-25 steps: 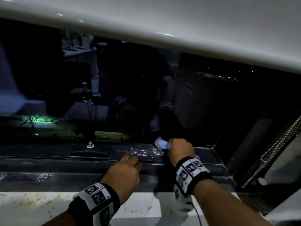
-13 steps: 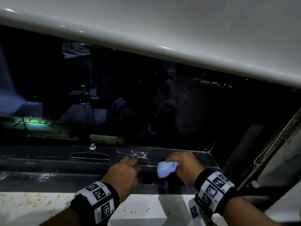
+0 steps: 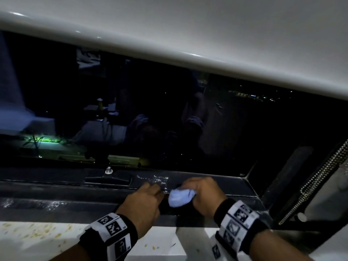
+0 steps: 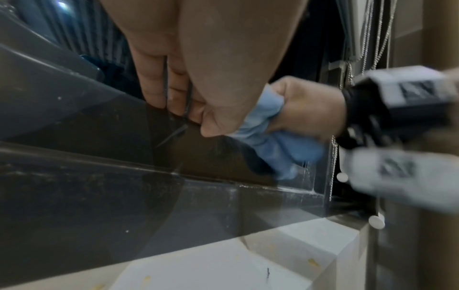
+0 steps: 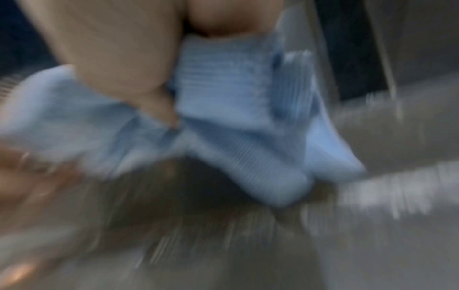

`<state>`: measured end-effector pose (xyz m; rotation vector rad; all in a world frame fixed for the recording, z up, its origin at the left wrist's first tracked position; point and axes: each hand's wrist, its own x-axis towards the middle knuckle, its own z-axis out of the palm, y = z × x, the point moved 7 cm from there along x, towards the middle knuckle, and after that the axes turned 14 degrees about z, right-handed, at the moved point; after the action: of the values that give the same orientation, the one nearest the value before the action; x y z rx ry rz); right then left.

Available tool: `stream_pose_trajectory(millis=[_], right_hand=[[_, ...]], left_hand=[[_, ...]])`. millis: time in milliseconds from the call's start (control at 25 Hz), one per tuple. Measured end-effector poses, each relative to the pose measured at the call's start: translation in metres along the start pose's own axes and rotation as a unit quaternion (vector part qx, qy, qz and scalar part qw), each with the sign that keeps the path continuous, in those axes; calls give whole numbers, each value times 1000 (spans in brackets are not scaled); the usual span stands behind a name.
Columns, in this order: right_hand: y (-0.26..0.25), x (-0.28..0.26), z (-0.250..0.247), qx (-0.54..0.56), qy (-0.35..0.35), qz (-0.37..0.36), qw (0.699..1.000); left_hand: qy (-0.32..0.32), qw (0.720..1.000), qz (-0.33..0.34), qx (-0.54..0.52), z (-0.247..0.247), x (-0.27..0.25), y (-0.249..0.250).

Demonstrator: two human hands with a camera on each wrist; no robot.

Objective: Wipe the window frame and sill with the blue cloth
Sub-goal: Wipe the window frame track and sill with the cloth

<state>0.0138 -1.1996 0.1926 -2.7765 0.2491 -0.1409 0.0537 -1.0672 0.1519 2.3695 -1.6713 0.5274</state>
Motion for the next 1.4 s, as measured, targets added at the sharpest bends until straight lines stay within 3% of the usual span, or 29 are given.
stream_pose_trajectory(millis=[80,160,240,360,440,520,640,720,880,1080,1240,1400], right_hand=[[9,20,-17,-64,-5,51,997],[19,42,-21,-118,29,162,979],[17,48,-1,-125,36,191,973],[4,20,26,-88,-8,53,995],[6,9,16,-46,-24,-10,999],[16,19,-2,-56,-7,8,998],[23,40,-4,-115,35,169,978],[9,53,13,-129,44,196,971],[-33,63,45,-111,26,95,989],[-46,20,25,-47,-25,-9,999],[-30,44,0,-54,2,64,996],[-75,84,44,-124,-8,57,991]], left_hand=[[2,1000,15,3,-2,0,2],[4,999,36,9,-5,-2,3],[-2,998,55,16,-7,-5,1],[-14,997,56,43,-8,-15,-10],[-30,996,40,69,-10,-24,-16],[-34,994,39,92,-12,-29,-18],[-15,995,25,94,-14,-33,-21],[7,996,15,85,-16,-35,-25],[12,999,-1,35,-10,-37,-32],[1,1000,1,-27,-14,-43,-39],[-7,999,-2,-37,-19,-47,-44],[0,999,-21,-33,-17,-51,-49]])
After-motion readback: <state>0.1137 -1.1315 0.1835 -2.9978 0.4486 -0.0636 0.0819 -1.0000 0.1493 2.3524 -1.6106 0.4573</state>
